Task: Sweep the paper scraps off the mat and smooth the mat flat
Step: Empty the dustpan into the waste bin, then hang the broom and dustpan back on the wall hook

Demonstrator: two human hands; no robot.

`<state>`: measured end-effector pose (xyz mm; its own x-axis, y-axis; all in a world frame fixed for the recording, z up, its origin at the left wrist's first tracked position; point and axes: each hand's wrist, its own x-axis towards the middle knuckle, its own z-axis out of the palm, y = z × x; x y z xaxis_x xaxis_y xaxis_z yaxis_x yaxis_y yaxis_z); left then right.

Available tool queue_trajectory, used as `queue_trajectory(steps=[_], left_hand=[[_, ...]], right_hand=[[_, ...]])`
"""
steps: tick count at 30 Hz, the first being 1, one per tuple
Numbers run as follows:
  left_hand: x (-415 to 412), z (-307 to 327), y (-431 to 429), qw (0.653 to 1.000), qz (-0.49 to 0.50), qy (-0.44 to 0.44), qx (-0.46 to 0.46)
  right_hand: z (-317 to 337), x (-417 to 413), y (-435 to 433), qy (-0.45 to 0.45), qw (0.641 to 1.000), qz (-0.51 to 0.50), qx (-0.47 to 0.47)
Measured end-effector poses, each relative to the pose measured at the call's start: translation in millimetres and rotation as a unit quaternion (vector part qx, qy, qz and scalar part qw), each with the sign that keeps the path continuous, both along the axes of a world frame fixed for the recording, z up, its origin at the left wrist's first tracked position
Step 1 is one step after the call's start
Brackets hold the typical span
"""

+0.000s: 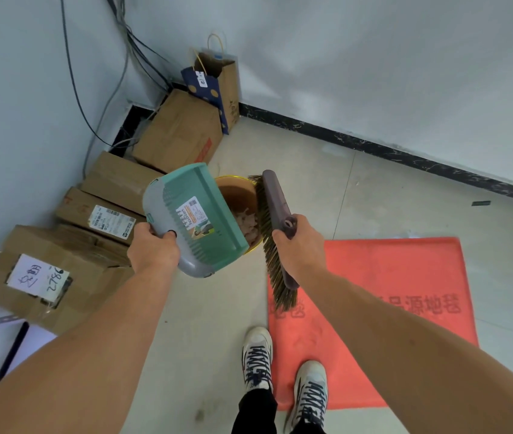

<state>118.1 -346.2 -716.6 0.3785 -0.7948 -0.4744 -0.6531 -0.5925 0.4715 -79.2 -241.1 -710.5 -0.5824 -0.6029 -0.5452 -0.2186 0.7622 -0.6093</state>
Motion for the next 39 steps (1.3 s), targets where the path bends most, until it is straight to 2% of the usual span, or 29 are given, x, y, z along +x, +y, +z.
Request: queue_trajectory(steps=[7, 12, 18, 22, 30, 34, 39], left_hand=[[14.4, 40.4, -11.5, 0.999, -0.002, 0.048, -0.008], [23.6, 84.3, -22.8, 0.99, -0.019, 0.139, 0.017], [11.1, 168.1, -30.5, 0.963, -0.039, 0.263, 0.029], [-2.4, 226.7, -33.7, 0.948, -0.087, 0.302, 0.052], [-42.4, 349.2, -30.9, 0.928, -0.28, 0.243, 0.045], [-64.4, 404.5, -20.5, 0.904, -0.374, 0.202, 0.052], [-80.0, 457.7, -10.2, 0.871, -0.473, 0.129, 0.035]], right_hand=[[49.3, -11.5, -7.4, 0.013, 1.0, -0.003, -0.023], [108.5, -31.6, -4.2, 0.031, 0.999, -0.011, -0.039], [187.4, -67.4, 15.8, 0.062, 0.996, -0.032, -0.052], [240.3, -89.2, 32.2, 0.084, 0.994, -0.042, -0.06], [344.4, -126.9, 57.1, 0.173, 0.977, 0.023, -0.12], [384.8, -143.5, 66.6, 0.235, 0.962, 0.095, -0.105], [429.3, -159.2, 85.3, 0.251, 0.955, 0.12, -0.101]])
